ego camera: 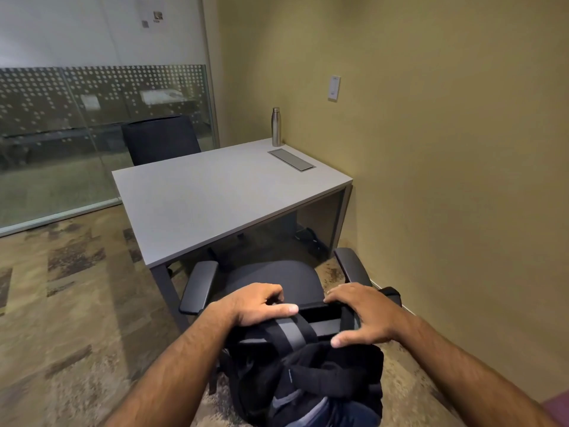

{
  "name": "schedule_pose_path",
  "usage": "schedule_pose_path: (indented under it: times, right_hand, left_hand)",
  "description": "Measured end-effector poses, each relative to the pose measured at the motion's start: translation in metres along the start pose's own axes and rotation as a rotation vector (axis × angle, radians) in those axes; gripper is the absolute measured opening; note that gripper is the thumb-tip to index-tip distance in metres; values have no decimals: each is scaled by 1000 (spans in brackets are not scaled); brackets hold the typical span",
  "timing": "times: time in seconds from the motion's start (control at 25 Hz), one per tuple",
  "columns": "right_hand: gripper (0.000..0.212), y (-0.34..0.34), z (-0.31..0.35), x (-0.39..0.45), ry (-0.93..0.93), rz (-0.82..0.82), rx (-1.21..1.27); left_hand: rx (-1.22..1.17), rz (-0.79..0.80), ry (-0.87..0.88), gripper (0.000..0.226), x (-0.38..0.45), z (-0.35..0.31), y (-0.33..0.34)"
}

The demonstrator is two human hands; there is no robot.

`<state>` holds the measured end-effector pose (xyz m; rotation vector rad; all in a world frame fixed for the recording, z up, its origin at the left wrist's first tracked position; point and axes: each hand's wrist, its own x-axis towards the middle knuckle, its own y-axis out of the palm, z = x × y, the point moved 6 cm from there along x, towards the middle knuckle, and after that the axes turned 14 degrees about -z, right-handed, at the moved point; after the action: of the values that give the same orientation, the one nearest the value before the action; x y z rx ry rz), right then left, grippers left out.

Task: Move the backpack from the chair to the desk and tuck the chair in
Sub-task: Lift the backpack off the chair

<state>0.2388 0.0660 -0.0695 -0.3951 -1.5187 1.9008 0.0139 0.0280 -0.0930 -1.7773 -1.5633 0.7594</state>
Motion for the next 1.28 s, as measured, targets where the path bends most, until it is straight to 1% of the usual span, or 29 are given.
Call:
schedule_pose_path:
  times: [0.08, 0.16, 0.24, 0.32, 0.36, 0.48, 0.52, 0.68, 0.84, 0.96, 1.04, 1.2, 1.28]
  right_hand:
    - [90, 0, 3, -3, -10, 54, -52]
    - [94, 1, 9, -1, 30, 108, -139]
    - [99, 3, 21, 4, 42, 168, -246]
    - [102, 7, 40, 13, -1, 177, -287]
    - [97, 10, 49, 17, -23, 163, -266]
    - [73, 14, 71, 27, -33, 130, -126]
    - [69, 13, 76, 29, -40, 115, -99]
    - [67, 17, 95, 35, -117, 95, -27]
    - [58, 30, 104, 28, -252, 92, -109]
    - [46, 28, 100, 21, -243, 117, -138]
    - [45, 26, 99, 20, -231, 108, -172]
    - [45, 26, 101, 22, -198, 100, -224]
    - [43, 24, 103, 23, -172, 84, -215]
  left_hand:
    - [-27, 10, 20, 59, 2, 4, -3]
    - [-67, 5, -9, 61, 6, 10, -6]
    - [-61, -16, -27, 71, 11, 15, -7]
    - [-51, -37, -42, 78, 14, 19, -9]
    - [-59, -47, -50, 80, 14, 22, -9]
    - [-74, -68, -62, 81, 12, 31, -12]
    - [-66, -75, -59, 80, 12, 32, -13]
    - [-41, -78, -35, 81, 13, 35, -14]
    - [-38, -12, -23, 78, 14, 34, -11]
    - [-30, 39, 5, 82, 15, 33, -11]
    - [0, 42, 49, 86, 15, 37, -16]
    - [215, 39, 70, 84, 14, 60, -34]
    - [248, 34, 59, 80, 10, 71, -41]
